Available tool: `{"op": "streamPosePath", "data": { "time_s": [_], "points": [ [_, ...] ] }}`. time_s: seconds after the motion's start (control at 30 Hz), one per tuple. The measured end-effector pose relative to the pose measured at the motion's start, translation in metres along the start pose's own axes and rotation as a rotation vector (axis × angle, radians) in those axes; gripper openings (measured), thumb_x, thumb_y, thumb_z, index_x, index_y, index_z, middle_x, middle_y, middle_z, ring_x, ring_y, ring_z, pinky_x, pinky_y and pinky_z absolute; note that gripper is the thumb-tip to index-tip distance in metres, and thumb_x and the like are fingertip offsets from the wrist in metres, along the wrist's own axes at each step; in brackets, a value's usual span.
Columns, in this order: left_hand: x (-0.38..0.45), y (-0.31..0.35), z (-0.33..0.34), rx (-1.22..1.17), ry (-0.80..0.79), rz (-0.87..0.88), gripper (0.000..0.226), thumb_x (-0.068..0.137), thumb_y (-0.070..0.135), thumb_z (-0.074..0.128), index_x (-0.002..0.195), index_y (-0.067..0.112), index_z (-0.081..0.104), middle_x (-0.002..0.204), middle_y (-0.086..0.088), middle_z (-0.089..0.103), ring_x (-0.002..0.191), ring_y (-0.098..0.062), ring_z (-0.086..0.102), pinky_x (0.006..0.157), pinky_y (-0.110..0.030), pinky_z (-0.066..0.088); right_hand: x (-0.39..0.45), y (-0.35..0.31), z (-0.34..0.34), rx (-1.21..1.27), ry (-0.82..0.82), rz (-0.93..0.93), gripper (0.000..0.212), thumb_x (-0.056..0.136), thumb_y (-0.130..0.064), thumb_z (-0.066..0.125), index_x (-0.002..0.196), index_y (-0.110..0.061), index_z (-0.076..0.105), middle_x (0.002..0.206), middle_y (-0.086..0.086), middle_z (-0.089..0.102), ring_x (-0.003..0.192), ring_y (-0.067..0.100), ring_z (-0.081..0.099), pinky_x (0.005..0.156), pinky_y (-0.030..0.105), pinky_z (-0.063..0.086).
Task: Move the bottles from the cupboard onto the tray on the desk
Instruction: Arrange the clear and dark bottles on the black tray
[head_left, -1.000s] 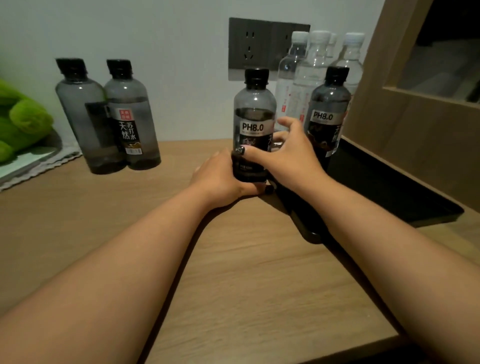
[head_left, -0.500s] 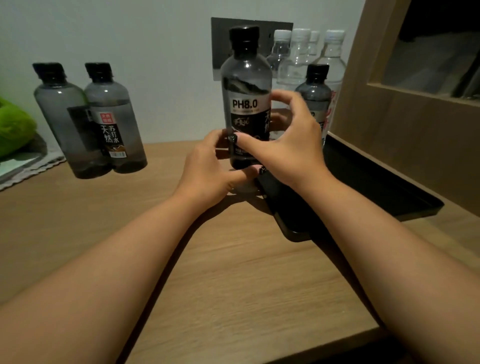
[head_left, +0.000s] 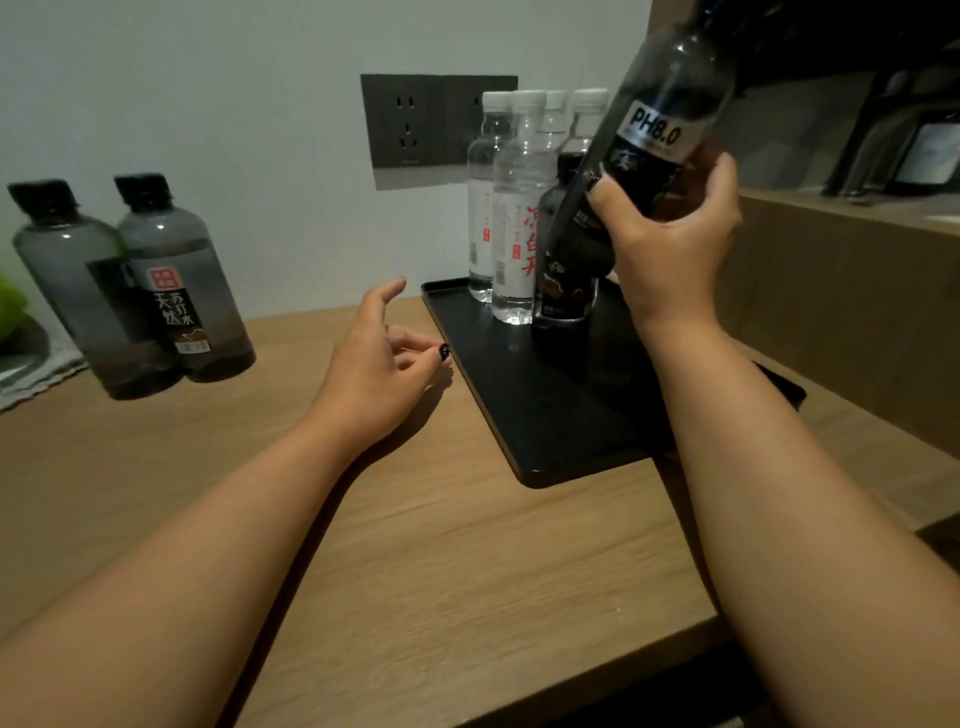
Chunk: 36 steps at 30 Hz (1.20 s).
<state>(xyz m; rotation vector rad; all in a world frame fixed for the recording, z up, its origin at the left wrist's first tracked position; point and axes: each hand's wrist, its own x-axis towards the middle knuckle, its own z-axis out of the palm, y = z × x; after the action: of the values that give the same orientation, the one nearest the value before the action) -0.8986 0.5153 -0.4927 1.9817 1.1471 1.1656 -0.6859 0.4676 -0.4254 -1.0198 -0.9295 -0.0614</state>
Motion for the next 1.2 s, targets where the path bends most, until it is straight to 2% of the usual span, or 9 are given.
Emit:
{"op": "streamPosePath", "data": {
  "time_s": [0.17,0.23,0.33,0.4,0.47,0.67,0.87,1.03,1.2],
  "points": [
    [-0.007,0.007,0.002,0.144,-0.020,0.106,0.056,0.090,0.015,0.062,0.140,0.027,0.038,0.095,0.008,0.067,0.092,-0.005,0.065,0.083,-0.025,0.054,0.007,0.010,-0.025,0.097,0.110,0.082,0.044,0.076,-0.025,0.074,0.113,-0.015,0.054,0.103,-0.003,0.062,0.091,0.007,0.064,0.077,0.024,0.055],
    [-0.009,0.013,0.009,0.161,0.016,0.146,0.038,0.091,0.016,0.061,0.125,0.029,0.049,0.097,0.007,0.066,0.093,-0.006,0.064,0.083,-0.029,0.056,0.013,0.022,-0.039,0.029,0.111,0.180,0.048,0.078,-0.024,0.074,0.119,-0.014,0.052,0.108,-0.001,0.061,0.093,0.007,0.063,0.071,0.018,0.054],
    [-0.002,0.028,0.034,0.145,0.031,0.086,0.023,0.090,0.017,0.061,0.108,0.031,0.056,0.103,0.011,0.064,0.099,-0.005,0.061,0.087,-0.028,0.053,0.018,0.045,-0.047,-0.086,0.047,0.418,0.059,0.076,-0.027,0.077,0.127,-0.017,0.049,0.118,0.001,0.060,0.098,0.011,0.061,0.064,0.017,0.046],
    [0.008,0.039,0.061,0.180,0.004,0.012,0.029,0.086,0.022,0.066,0.114,0.026,0.058,0.115,0.007,0.061,0.108,-0.010,0.057,0.090,-0.027,0.048,0.019,0.056,-0.046,-0.188,0.028,0.497,0.064,0.073,-0.028,0.079,0.129,-0.019,0.049,0.118,-0.002,0.059,0.104,0.015,0.059,0.073,0.023,0.047],
    [0.022,0.051,0.086,0.192,0.017,-0.058,0.049,0.080,0.029,0.072,0.124,0.021,0.053,0.125,0.002,0.057,0.115,-0.015,0.055,0.094,-0.030,0.047,0.018,0.061,-0.045,-0.291,-0.026,0.467,0.064,0.073,-0.027,0.080,0.129,-0.021,0.048,0.115,-0.007,0.054,0.107,0.012,0.053,0.085,0.028,0.044],
    [0.052,0.071,0.104,0.045,0.184,-0.076,0.069,0.071,0.026,0.080,0.129,0.016,0.043,0.130,-0.002,0.049,0.115,-0.017,0.052,0.095,-0.032,0.047,0.010,0.070,-0.036,-0.373,-0.256,0.349,0.065,0.081,-0.024,0.074,0.136,-0.020,0.040,0.135,0.003,0.050,0.123,0.019,0.048,0.091,0.021,0.033],
    [0.048,0.055,0.119,0.046,0.132,-0.066,0.071,0.072,0.022,0.080,0.130,0.018,0.040,0.134,-0.001,0.047,0.115,-0.011,0.049,0.091,-0.022,0.038,0.008,0.082,-0.035,-0.630,-0.483,0.432,0.079,0.075,-0.032,0.075,0.140,-0.024,0.030,0.134,0.012,0.035,0.127,0.033,0.038,0.100,0.039,0.038],
    [0.054,0.048,0.118,0.048,0.087,-0.102,0.074,0.073,0.020,0.081,0.133,0.018,0.039,0.132,0.000,0.052,0.116,-0.013,0.053,0.092,-0.025,0.043,0.006,0.082,-0.034,-0.767,-0.546,0.392,0.084,0.079,-0.033,0.075,0.144,-0.013,0.026,0.144,0.013,0.031,0.136,0.030,0.032,0.105,0.039,0.038],
    [0.058,0.042,0.116,0.020,0.100,-0.154,0.066,0.071,0.026,0.083,0.125,0.014,0.047,0.115,0.006,0.056,0.103,-0.009,0.058,0.080,-0.016,0.045,-0.004,0.074,-0.027,-0.957,-0.620,0.267,0.085,0.085,-0.039,0.066,0.146,-0.003,0.018,0.149,0.015,0.030,0.138,0.030,0.028,0.109,0.041,0.032]
  ]
}}
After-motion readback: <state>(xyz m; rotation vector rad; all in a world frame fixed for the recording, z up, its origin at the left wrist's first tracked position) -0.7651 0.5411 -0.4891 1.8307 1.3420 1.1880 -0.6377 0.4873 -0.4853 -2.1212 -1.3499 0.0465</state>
